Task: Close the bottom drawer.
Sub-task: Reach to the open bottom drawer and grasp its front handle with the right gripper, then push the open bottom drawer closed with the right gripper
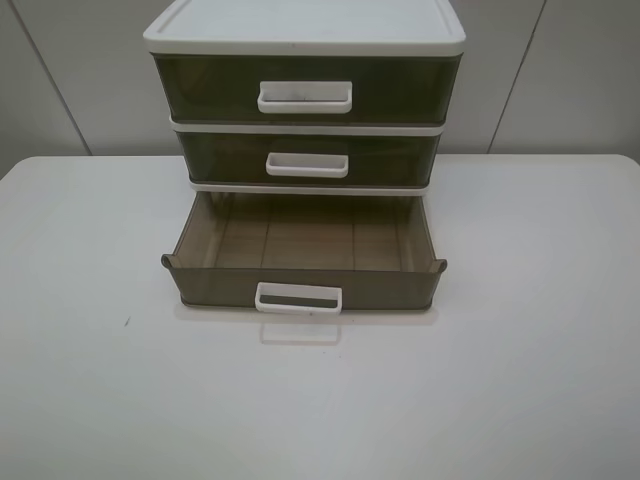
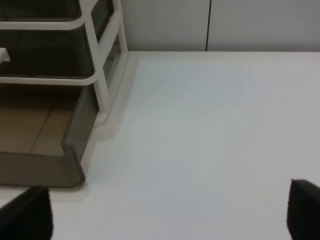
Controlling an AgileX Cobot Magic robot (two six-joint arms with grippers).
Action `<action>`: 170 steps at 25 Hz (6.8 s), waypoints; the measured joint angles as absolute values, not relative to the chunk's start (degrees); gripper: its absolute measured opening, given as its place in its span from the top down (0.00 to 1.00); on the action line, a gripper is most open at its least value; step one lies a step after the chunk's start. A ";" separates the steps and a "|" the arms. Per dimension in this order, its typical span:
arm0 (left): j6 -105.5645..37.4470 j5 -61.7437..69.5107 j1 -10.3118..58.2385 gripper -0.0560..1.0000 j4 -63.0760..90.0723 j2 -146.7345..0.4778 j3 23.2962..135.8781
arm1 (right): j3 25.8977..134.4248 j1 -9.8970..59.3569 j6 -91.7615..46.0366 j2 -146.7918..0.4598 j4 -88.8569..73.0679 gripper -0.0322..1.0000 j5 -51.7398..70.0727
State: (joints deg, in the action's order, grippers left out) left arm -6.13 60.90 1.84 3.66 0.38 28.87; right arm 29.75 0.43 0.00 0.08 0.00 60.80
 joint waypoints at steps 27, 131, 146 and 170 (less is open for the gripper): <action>-6.13 60.90 1.84 0.27 3.66 0.38 28.87 | 41.97 29.97 0.00 -72.38 -13.57 0.17 19.85; -6.13 60.90 1.84 0.27 3.62 0.38 28.87 | 38.20 52.94 0.00 -110.61 -28.38 0.95 -35.49; -6.13 60.90 1.84 0.27 3.62 0.38 28.87 | 42.61 52.94 0.00 -114.82 -34.15 0.95 -39.95; -6.13 60.90 1.84 0.27 3.62 0.38 28.87 | 48.11 52.94 0.00 -119.63 -36.95 0.95 -47.43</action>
